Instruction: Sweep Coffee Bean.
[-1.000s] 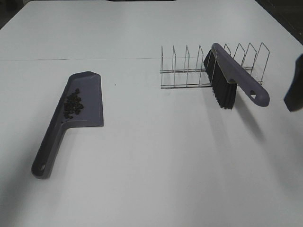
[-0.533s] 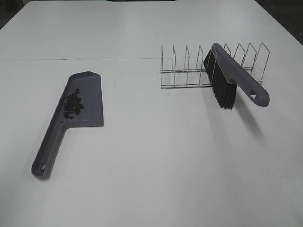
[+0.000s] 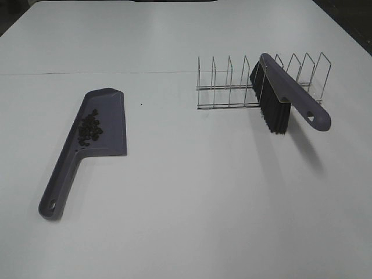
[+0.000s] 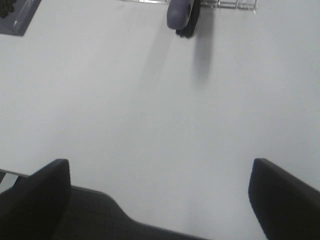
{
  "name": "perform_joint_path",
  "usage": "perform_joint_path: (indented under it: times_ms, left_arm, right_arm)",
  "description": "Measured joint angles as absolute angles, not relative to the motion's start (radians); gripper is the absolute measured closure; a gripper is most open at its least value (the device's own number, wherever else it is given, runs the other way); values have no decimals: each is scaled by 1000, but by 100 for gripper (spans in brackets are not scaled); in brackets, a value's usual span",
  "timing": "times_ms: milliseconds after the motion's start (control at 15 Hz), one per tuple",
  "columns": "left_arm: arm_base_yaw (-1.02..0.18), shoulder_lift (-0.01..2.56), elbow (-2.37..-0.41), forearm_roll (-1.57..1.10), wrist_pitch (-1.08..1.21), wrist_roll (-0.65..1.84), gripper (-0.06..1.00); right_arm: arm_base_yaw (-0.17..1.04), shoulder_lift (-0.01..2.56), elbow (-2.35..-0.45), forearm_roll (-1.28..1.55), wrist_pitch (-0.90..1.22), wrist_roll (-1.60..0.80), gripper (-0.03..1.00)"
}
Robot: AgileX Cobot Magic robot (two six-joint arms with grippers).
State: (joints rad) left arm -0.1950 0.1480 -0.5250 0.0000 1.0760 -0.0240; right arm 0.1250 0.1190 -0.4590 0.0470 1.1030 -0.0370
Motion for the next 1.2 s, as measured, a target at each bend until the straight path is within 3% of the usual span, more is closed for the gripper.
perform_joint_path:
  times_ms: [333,1200]
  left_arm:
    - [-195,-3,-525,0,1077,-44,29]
    - [-195,-4,-520,18,1078,-66,29]
  right_arm:
    - [125,-3,-459,47,1105,-37,9]
    - [125,-3,-459,47,1105,-37,9]
